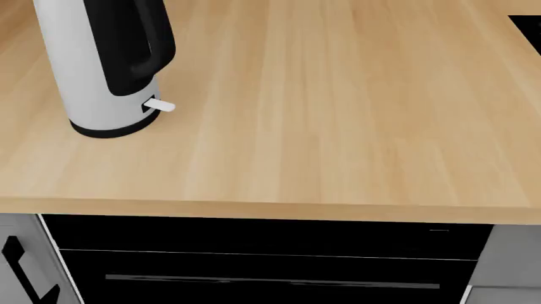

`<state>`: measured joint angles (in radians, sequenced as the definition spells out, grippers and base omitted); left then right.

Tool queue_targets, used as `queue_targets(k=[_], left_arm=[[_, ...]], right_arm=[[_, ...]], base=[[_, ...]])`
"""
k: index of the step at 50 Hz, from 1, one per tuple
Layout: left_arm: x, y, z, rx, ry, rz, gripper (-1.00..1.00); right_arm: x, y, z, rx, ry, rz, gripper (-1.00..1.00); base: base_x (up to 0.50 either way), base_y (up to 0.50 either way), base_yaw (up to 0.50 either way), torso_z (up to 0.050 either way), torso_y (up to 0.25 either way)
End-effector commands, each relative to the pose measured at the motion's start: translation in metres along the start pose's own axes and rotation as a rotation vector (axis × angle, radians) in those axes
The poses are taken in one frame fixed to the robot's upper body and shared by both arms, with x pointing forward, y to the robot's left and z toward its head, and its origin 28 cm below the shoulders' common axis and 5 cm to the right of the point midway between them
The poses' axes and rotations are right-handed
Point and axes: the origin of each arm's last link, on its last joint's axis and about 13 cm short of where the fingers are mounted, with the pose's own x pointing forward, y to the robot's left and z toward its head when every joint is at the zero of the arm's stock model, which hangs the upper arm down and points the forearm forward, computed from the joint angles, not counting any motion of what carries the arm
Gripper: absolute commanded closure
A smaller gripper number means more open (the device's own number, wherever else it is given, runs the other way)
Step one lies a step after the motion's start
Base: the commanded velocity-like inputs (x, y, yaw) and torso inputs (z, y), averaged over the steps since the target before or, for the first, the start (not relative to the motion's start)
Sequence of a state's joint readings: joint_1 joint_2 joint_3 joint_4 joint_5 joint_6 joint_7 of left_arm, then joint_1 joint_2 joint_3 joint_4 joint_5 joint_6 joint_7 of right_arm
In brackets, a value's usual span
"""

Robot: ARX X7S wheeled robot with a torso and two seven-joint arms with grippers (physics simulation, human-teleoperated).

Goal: Press the button to open the lid of the electric kettle.

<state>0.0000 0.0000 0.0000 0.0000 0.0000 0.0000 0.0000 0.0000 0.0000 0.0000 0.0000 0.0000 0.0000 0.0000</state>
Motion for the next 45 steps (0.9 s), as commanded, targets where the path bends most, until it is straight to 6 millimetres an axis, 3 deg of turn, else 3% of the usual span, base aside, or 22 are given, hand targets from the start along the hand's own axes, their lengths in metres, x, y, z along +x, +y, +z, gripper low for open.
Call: queue_targets(k=[1,19,24,45], left_arm=[[0.000,0.000,0.000,0.000,0.000,0.000,-1.00],[0.003,0.003,0.002,0.000,-0.026,0.005,-1.00],[0.004,0.002,0.011,0.013,-0.041,-0.004,-1.00],[-0.002,-0.001,0.008,0.008,-0.036,-0.021,-1.00]], right_arm=[[0.000,0.000,-0.001,0.000,0.000,0.000,-1.00],[-0.001,0.002,0.001,-0.017,-0.007,0.006,-1.00],[-0.002,0.003,0.001,-0.020,-0.009,0.008,-1.00],[-0.007,0.004,0.000,-0.034,-0.010,0.018,-1.00]], base=[[0.00,0.00,0.00,0.000,0.000],[0.00,0.00,0.00,0.000,0.000],[0.00,0.00,0.00,0.045,0.000],[0.00,0.00,0.00,0.050,0.000]])
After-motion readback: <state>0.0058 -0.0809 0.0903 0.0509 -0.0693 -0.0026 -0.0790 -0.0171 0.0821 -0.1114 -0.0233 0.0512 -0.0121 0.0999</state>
